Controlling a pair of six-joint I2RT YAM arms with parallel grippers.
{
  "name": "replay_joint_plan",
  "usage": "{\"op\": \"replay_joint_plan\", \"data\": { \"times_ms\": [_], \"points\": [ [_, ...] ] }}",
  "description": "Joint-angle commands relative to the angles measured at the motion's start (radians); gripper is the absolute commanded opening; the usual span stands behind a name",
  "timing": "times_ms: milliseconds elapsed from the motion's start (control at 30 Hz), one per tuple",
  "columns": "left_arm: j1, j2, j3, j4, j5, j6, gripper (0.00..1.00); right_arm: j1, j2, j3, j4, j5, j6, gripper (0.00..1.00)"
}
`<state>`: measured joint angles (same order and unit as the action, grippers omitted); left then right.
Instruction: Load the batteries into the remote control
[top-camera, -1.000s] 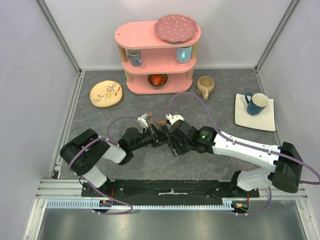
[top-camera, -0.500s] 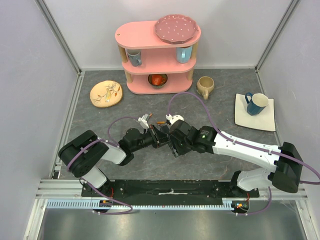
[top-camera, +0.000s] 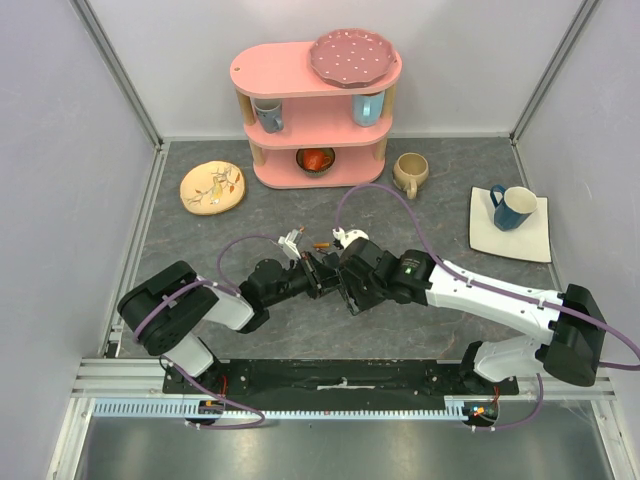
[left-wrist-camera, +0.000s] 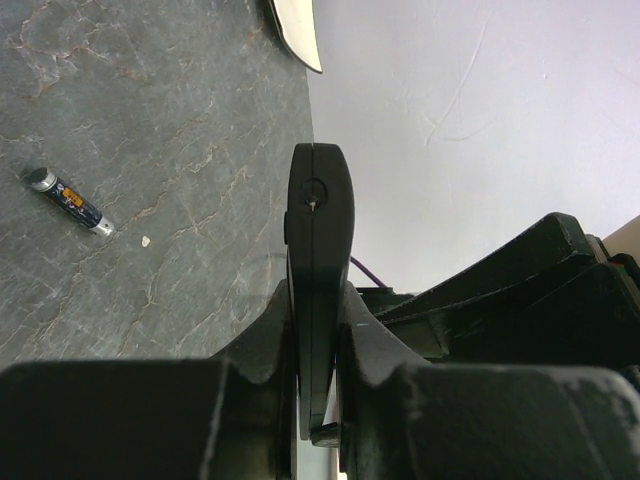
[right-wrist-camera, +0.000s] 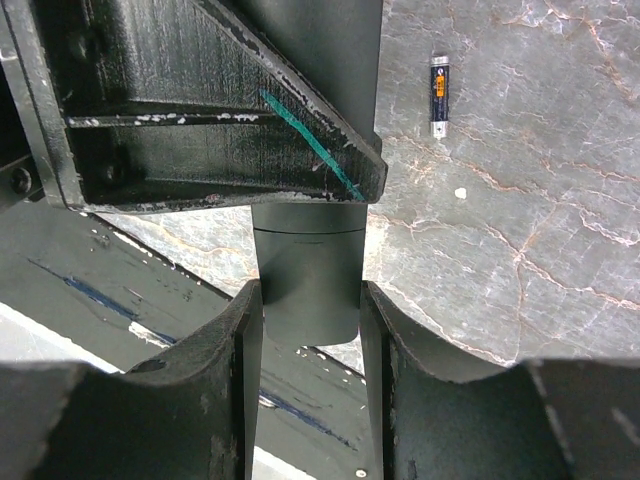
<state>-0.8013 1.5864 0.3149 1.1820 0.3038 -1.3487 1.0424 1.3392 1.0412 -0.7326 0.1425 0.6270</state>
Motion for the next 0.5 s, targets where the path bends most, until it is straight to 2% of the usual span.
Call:
{"op": "replay_joint_plan", "data": {
  "times_ms": [0, 100, 200, 233, 300, 400, 467],
  "points": [
    [-0.065, -0.065, 0.044, 0.464, 0.116, -0.055, 0.02, -0.033, 0.012, 0.04, 0.099, 0.069, -0.033, 0.27],
    [-0.067, -0.072, 0.041, 0.461, 0.112, -0.044, 0.02, -0.038, 0.011, 0.043, 0.101, 0.059, -0.039, 0.27],
    [-0.056, -0.095, 0.039, 0.389, 0.103, -0.006, 0.02, -0.038, -0.021, 0.039, 0.099, 0.017, -0.044, 0.41],
    [-0.044, -0.123, 0.052, 0.292, 0.11, 0.008, 0.02, -0.038, -0.035, 0.039, 0.09, 0.006, -0.044, 0.52],
    [-0.027, -0.153, 0.064, 0.19, 0.118, 0.063, 0.02, -0.038, -0.073, 0.04, 0.078, -0.001, -0.044, 0.61],
    [-0.001, -0.204, 0.093, 0.024, 0.118, 0.137, 0.02, -0.039, -0.121, 0.052, 0.036, -0.023, -0.046, 0.68],
    [0.013, -0.227, 0.111, -0.07, 0.116, 0.167, 0.02, -0.038, -0.158, 0.068, 0.021, -0.04, -0.047, 0.69]
  ]
}}
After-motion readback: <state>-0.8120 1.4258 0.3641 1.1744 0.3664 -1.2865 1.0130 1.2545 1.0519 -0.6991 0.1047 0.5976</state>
